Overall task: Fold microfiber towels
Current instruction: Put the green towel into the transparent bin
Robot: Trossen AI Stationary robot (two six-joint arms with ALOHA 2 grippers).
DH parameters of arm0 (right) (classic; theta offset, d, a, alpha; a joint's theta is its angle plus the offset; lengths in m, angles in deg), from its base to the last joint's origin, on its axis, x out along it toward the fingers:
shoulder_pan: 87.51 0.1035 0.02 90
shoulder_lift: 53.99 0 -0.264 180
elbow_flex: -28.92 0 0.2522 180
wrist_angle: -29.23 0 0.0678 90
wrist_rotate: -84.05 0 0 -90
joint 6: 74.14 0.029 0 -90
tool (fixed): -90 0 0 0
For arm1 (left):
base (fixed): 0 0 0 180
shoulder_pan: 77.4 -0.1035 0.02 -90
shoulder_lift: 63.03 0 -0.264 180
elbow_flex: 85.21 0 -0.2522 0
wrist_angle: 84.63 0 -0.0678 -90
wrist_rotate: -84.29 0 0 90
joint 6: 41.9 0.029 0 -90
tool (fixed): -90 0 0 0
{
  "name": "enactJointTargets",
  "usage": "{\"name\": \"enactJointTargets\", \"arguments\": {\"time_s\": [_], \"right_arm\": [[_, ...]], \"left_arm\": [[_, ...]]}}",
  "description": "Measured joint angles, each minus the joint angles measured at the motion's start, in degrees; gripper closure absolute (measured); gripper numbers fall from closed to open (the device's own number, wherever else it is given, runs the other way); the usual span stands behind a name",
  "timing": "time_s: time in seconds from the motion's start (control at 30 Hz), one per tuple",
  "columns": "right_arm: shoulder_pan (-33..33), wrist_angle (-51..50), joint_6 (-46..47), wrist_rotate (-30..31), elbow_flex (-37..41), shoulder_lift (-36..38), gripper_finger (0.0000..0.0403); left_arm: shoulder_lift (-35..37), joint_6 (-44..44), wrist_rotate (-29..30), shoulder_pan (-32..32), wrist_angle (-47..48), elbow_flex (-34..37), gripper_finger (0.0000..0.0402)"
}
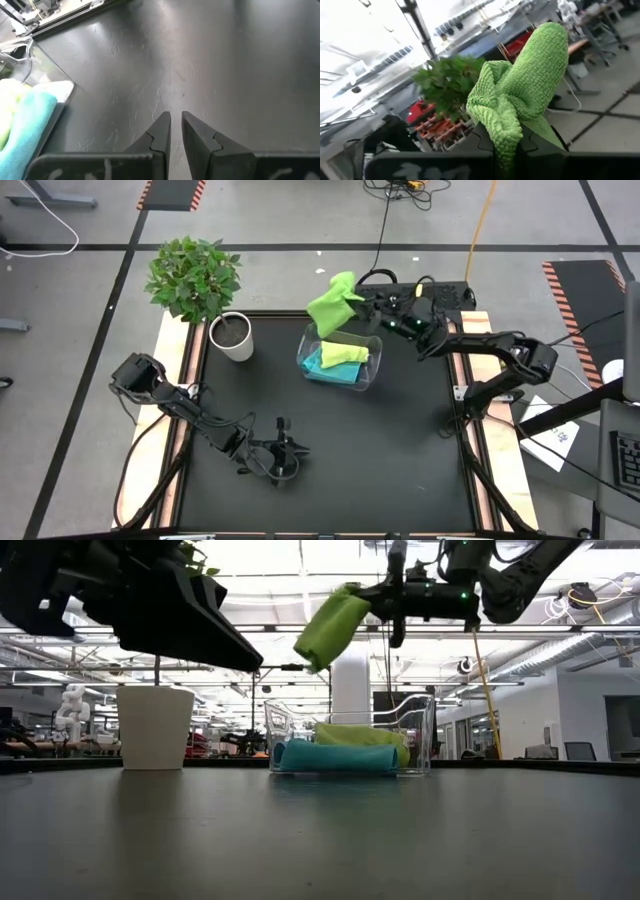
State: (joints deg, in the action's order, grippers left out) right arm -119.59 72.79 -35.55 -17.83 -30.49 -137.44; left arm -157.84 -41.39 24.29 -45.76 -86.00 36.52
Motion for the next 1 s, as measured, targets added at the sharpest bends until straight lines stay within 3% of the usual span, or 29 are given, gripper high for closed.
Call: {"name": "enactJointTargets", "arguments": {"time_s": [0.37,0.73,0.87,1.0], "right_arm": [[8.64,0.80,-1.76,12.68,0.72,-6.64,0.0399],[13.44,20.38,-0.37,27.79,10.62,-14.79,0.0399],[15.37,29.52,-0.01,30.07,14.27,-16.92,0.0399],[16.93,31.14,-0.09,32.69,17.18,-18.09,0.0399]], "left_arm": [[-0.03,0.46,-0.02,0.90,0.48,0.00,0.0353],[-0.03,-0.65,0.03,3.52,-0.14,0.00,0.0353],[-0.03,-0.67,0.59,4.03,-1.52,0.00,0.0353],[-0.03,-0.67,1.43,4.19,-1.85,0.00,0.0353]]}}
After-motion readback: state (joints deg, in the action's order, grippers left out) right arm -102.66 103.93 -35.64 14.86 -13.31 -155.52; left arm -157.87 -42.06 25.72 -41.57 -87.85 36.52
